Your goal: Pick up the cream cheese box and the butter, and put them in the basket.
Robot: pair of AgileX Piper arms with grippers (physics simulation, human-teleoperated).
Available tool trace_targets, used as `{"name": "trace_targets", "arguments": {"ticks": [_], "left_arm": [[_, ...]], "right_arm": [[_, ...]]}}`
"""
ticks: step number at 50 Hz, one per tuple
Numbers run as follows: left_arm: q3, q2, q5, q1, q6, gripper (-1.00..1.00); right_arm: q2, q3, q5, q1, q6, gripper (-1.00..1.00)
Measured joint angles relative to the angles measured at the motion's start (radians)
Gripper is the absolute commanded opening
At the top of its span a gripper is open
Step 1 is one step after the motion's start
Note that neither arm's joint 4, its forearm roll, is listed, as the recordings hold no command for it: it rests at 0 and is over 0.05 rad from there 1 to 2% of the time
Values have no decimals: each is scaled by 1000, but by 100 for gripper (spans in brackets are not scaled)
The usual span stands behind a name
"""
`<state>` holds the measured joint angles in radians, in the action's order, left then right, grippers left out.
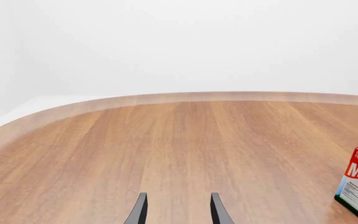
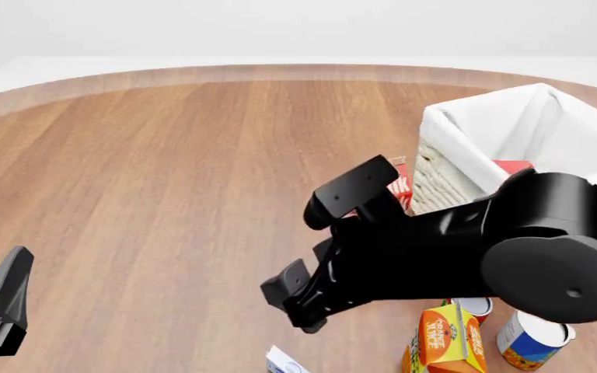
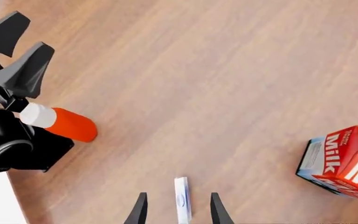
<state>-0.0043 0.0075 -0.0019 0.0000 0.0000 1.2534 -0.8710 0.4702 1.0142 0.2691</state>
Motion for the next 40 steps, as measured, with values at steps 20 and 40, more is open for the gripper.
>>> {"name": "trace_targets", "arguments": {"ticks": [20, 40], "left_arm": [[0, 0, 0, 0, 0, 100], [0, 0, 0, 0, 0, 100]], "right_arm": [[50, 32, -51, 8, 35, 100], [100, 58, -101, 19, 61, 100]]}}
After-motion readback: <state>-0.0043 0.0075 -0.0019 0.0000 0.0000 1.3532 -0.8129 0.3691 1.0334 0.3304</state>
